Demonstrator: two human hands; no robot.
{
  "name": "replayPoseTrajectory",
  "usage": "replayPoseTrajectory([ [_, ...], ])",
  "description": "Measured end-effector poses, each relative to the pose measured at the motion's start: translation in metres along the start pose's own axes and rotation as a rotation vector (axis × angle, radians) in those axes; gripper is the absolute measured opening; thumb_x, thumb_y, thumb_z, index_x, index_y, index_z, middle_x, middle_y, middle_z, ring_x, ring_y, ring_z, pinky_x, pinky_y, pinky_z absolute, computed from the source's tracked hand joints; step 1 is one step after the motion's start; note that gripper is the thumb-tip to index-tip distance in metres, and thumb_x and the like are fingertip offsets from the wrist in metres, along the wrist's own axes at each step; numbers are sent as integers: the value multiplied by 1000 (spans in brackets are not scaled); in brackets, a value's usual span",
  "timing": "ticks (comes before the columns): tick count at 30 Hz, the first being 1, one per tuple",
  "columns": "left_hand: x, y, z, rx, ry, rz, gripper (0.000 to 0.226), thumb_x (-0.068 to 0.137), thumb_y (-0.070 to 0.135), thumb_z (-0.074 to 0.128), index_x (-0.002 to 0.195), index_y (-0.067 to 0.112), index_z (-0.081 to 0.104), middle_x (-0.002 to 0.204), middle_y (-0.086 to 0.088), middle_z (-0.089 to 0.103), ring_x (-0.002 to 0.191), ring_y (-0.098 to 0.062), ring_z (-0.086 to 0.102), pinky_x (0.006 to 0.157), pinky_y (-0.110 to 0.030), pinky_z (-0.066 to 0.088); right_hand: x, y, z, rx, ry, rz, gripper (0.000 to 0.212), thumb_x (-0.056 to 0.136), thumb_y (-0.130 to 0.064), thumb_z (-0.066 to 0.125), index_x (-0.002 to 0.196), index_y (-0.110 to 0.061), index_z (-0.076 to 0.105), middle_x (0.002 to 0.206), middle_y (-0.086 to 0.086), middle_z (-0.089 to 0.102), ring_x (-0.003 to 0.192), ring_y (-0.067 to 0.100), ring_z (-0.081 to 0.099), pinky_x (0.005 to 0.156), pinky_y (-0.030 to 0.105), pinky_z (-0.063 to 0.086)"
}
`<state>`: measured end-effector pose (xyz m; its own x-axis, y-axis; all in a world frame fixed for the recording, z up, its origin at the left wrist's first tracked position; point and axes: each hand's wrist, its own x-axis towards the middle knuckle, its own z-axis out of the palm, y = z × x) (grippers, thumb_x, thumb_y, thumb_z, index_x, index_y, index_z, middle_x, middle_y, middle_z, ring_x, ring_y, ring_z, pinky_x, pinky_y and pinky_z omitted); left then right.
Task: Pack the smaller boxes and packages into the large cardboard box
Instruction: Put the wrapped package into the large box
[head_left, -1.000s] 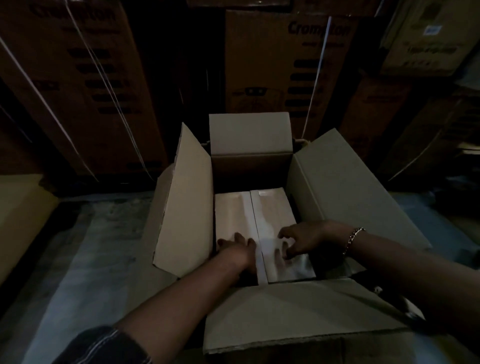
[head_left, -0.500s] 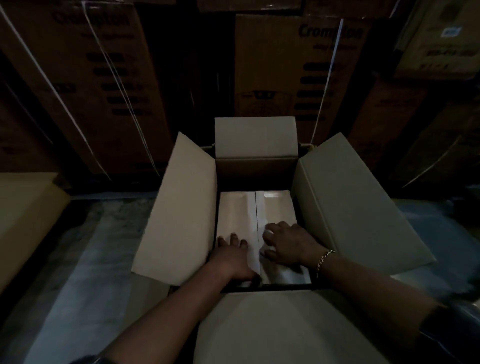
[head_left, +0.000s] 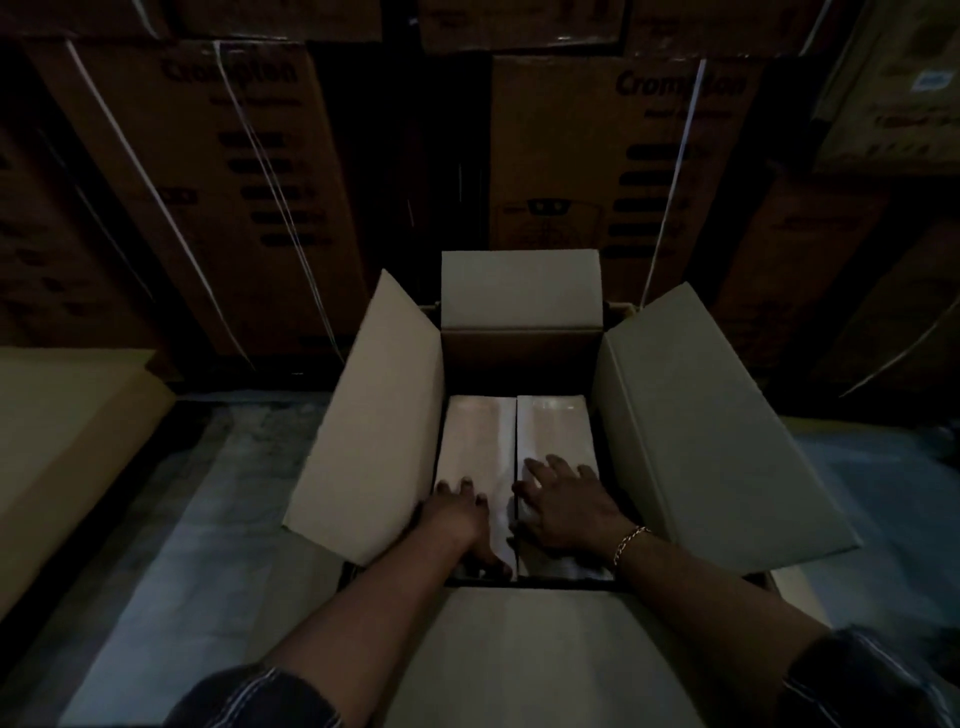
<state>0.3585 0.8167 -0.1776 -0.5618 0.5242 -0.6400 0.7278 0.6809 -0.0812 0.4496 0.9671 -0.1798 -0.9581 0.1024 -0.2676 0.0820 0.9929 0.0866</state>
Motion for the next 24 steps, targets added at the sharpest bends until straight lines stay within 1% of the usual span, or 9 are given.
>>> replayPoseTrajectory([
  [4, -2, -1, -1, -59, 17, -16, 114, 77, 73, 60, 159, 18, 3, 167, -8, -5, 150, -43, 3, 117, -57, 20, 1, -11, -26, -149, 128, -10, 64, 91, -60, 38, 144, -25, 38, 159, 9, 25, 144, 33, 19, 109, 55, 22],
  [6, -1, 1, 5, -123, 100, -22, 96, 82, 67, 52, 157, 18, 17, 166, -9, 6, 146, -44, 15, 113, -53, 27, -3, -12, -42, -136, 162, 6, 62, 87, -53, 41, 142, -24, 40, 157, 9, 27, 144, 32, 19, 110, 53, 21],
  [8, -1, 4, 9, -183, 245, -45, 83, 83, 68, 45, 149, 19, 32, 158, -9, 25, 135, -41, 33, 103, -47, 36, -17, -3, -58, -92, 204, 33, 61, 81, -46, 47, 137, -24, 44, 154, 7, 31, 141, 30, 24, 110, 50, 25],
  [11, 2, 11, 6, -114, 375, -73, 92, 77, 81, 41, 143, 19, 37, 145, -11, 39, 127, -36, 40, 97, -45, 37, -46, 26, -71, -76, 237, 130, 52, 78, -36, 52, 128, -24, 49, 147, 4, 40, 137, 28, 32, 107, 46, 32],
  [14, 0, 18, -4, -37, 387, -61, 100, 72, 76, 54, 148, 16, 29, 144, -12, 38, 129, -34, 38, 97, -45, 36, -70, 49, -73, -148, 180, 211, 42, 82, -30, 48, 122, -23, 53, 137, 3, 48, 129, 29, 38, 102, 44, 34],
  [16, -9, 22, -10, -141, 417, -5, 92, 74, 62, 61, 147, 16, 28, 139, -11, 41, 120, -33, 46, 85, -40, 41, -78, 56, -71, -174, 100, 227, 43, 84, -26, 47, 126, -22, 53, 139, 5, 46, 132, 29, 35, 105, 43, 32],
  [18, -26, 18, -18, -224, 513, 49, 82, 76, 52, 59, 145, 19, 30, 135, -10, 47, 112, -31, 53, 76, -38, 42, -81, 55, -67, -207, 47, 211, 45, 89, -21, 45, 133, -19, 51, 147, 9, 41, 142, 31, 27, 113, 43, 28],
  [21, -54, -14, -29, -32, 734, 11, 64, 74, 36, 53, 137, 24, 45, 133, -8, 53, 119, -31, 48, 88, -43, 38, -72, 41, -64, -315, -4, 167, 43, 96, -16, 41, 137, -13, 50, 149, 15, 40, 146, 32, 22, 118, 46, 21],
  [24, -74, -52, -27, 166, 760, -70, 44, 81, 33, 50, 123, 25, 61, 139, -8, 52, 132, -33, 37, 100, -49, 23, -56, 23, -62, -323, -140, 169, 36, 96, -17, 49, 131, -14, 57, 137, 12, 54, 129, 31, 47, 106, 44, 39],
])
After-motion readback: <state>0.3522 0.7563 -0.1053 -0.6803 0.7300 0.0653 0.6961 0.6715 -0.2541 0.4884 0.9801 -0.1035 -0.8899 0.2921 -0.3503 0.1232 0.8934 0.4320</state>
